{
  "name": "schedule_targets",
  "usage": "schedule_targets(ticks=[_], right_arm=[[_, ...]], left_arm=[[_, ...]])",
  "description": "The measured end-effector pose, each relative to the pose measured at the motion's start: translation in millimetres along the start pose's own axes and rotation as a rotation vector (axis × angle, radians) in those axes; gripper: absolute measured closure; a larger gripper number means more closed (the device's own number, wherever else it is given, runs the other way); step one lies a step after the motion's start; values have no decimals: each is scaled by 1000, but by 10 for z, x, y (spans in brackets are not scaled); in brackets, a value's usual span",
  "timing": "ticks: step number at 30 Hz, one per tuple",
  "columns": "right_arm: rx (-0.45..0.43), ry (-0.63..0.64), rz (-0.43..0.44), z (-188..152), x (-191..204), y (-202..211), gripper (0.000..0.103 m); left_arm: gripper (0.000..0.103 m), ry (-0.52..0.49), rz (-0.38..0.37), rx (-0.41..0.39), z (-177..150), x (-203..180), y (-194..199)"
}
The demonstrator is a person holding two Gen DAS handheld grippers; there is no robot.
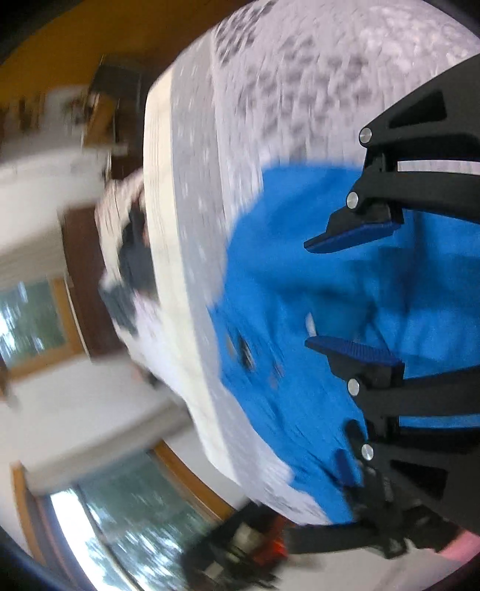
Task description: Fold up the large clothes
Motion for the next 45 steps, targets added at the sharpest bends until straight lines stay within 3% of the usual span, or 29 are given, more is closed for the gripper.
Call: schedule_targets(ticks=[3, 5, 7, 10, 13, 16, 18, 22, 28, 32, 34, 35, 37, 39, 42, 45], right_arm=[[49, -76, -10, -72, -317, -134, 54], [58, -104, 6, -74, -423, -182, 54], [52, -110, -2, -58, -503, -196, 54], [42, -122, -13, -12, -583, -196, 54], [38, -137, -17, 3, -636, -195, 54], [44, -139, -16, -3, -638, -228, 54], [55, -133, 18, -24, -589, -265, 54], [116, -157, 235, -94, -397, -419, 54], [233, -165, 145, -314, -465, -882, 59], [229, -139, 135, -358, -459, -986, 59], [226, -135, 133, -362, -454, -964, 59], [224, -139, 133, -357, -447, -937, 59], [218, -147, 140, -322, -422, -852, 56], [204, -133, 149, -256, -350, -744, 54], [198, -104, 137, -241, -237, -641, 51], [202, -74, 129, -259, -163, -620, 50]], left_arm=[[4, -21, 2, 63, 50, -179, -305], [12, -21, 9, 79, 82, -240, -460], [48, -5, -29, 91, 116, -296, -549], [79, -1, -42, 81, 169, -377, -544], [93, -12, -50, 42, 210, -376, -462], [97, -2, -64, -10, 255, -264, -275], [97, 2, -50, -62, 285, -115, -124], [97, 18, -6, -84, 278, 210, -2], [92, 53, 24, -1, 151, 540, -273], [77, 44, 50, 3, 151, 635, -314], [59, 19, 90, -14, 148, 638, -242], [56, 12, 107, -26, 145, 652, -166], [47, -10, 121, -76, 160, 592, 40], [32, -52, 119, -120, 182, 444, 198], [25, -181, 116, -135, 194, -32, 250], [22, -274, 162, -110, 194, -385, 42]])
Point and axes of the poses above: each gripper's, at about its wrist camera, not at the fingertips, and y roughly against the way its jaws point, x to its left, z to its top, the point moved 6 cm from there along -y, roughly the way its jaws point, and after that the axes turned 1 degree about x, right-handed, at the moved point
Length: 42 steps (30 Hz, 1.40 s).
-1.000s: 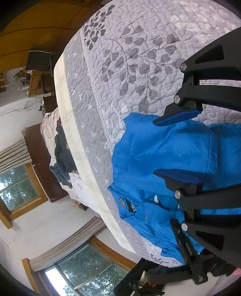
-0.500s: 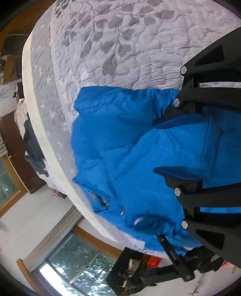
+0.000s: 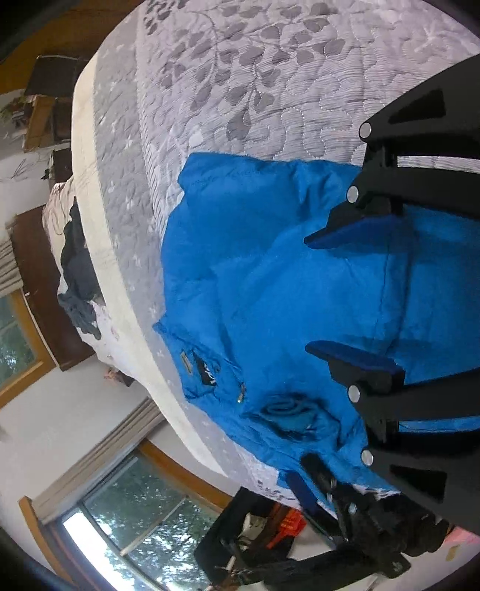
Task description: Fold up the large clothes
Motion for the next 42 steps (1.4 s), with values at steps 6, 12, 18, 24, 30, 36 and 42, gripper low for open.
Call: schedule_targets(ticks=[6, 12, 18, 24, 30, 36, 42], right_arm=[[22, -28, -40, -7, -149, -107, 50], [30, -32, -46, -37, -195, -149, 50], [26, -22, -52, -43, -167, -150, 49], [26, -23, -55, -44, -170, -161, 49], [25, -18, -73, -50, -150, -144, 49], [6, 44, -21, -77, 153, 3, 47], [29, 111, -23, -152, 318, -70, 47]], left_arm=[[42, 18, 165, 97, 17, -60, -503], [85, 42, 85, 53, 62, 17, -339], [87, 135, 12, -22, 25, 439, 67], [88, 221, 82, -58, -130, 1187, 379], [86, 345, 192, -20, -410, 1967, 416], [70, 334, 80, -23, -331, 1746, 399], [65, 297, -43, 53, -260, 1296, -1]])
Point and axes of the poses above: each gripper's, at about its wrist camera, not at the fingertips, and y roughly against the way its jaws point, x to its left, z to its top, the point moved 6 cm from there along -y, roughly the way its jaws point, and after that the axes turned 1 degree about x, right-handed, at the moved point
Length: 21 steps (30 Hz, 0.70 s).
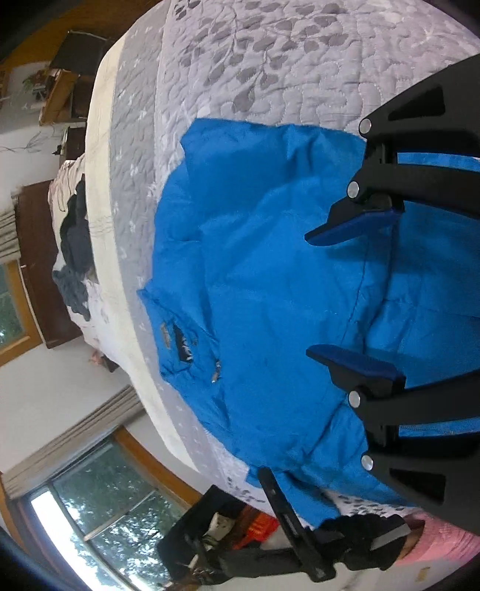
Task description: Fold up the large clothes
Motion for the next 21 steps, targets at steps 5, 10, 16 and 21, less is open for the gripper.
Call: schedule_targets(ticks=[5, 10, 16, 21], right_arm=[[65, -35, -20, -58, -163, -272, 47], [74, -38, -2, -96, -216, -387, 47], [20, -2, 13, -44, -21, -141, 45], [-1, 81, 58, -88, 389, 85, 38]], left_arm=[[67, 34, -1, 62, -115, 161, -348], [67, -2, 12, 37, -153, 140, -334], [52, 35, -62, 0, -195, 227, 55], [36, 70, -24, -87, -447, 725, 685]])
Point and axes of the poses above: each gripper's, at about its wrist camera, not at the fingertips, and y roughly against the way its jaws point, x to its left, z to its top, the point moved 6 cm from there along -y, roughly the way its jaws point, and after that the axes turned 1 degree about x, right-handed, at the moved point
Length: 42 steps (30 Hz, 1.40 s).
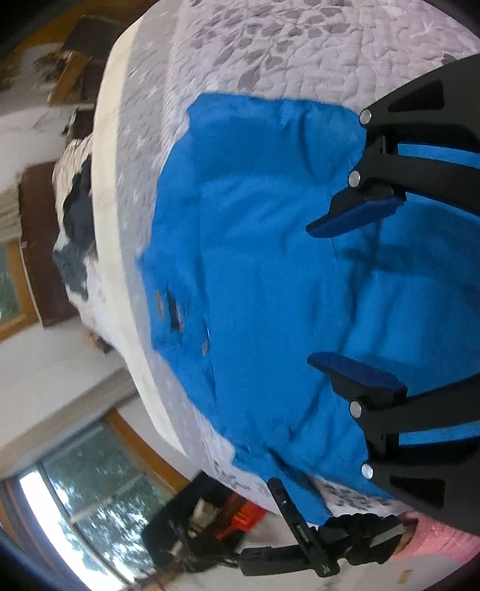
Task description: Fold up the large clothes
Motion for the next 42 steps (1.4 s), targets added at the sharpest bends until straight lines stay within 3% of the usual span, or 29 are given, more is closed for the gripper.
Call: schedule_targets(ticks=[6, 11, 16, 21, 25, 29, 33, 42], right_arm=[[76, 85, 87, -134, 519, -132, 37], [154, 170, 134, -301, 964, -335, 37], [196, 232, 147, -448, 1294, -491, 37], [217, 271, 140, -545, 1471, -636, 37], [235, 275, 118, -607, 1473, -753, 37], [227, 292, 99, -644, 1460, -817, 37], [224, 315, 83, -673, 1468, -859, 36], [212, 304, 100, -678, 1455, -844, 36]], left_arm=[[33, 197, 98, -22, -429, 1019, 517], [33, 421, 118, -52, -806, 1814, 782], [35, 608, 86, -102, -968, 2356, 805], [44, 756, -12, -177, -928, 2764, 730], [50, 813, -35, -204, -813, 2963, 646], [53, 838, -4, -252, -680, 3128, 615], [69, 860, 34, -271, -660, 3281, 613], [89, 809, 73, -293, -631, 3256, 727]])
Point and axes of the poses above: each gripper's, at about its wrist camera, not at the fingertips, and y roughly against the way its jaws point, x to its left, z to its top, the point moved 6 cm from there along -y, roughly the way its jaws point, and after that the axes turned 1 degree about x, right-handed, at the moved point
